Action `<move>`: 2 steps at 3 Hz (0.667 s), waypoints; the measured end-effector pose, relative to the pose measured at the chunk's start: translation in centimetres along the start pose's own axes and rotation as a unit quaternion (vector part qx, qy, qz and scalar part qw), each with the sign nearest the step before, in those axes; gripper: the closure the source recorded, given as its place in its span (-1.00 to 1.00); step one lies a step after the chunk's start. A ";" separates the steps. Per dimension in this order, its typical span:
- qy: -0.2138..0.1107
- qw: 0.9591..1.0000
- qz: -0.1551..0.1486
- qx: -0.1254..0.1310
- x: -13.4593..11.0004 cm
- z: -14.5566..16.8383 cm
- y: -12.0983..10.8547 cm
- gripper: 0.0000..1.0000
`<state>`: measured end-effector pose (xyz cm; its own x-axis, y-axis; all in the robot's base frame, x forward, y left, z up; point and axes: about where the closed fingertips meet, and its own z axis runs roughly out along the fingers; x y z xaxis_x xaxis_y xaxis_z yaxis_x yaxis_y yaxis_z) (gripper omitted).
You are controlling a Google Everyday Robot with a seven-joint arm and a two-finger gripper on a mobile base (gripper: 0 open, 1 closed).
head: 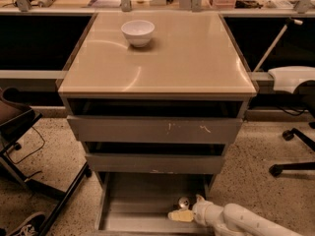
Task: Pick orange can from bottom drawer and place on counter
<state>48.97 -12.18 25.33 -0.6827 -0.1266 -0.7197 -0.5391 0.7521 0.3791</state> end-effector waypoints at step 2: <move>0.028 0.999 0.030 -0.029 4.5 4.6 1.2 -1.00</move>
Offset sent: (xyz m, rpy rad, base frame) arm -0.0196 0.0469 -0.0851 0.0591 0.1313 0.0322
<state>47.54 -8.92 19.90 -0.7398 -0.1194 -0.6621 -0.5235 0.7203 0.4551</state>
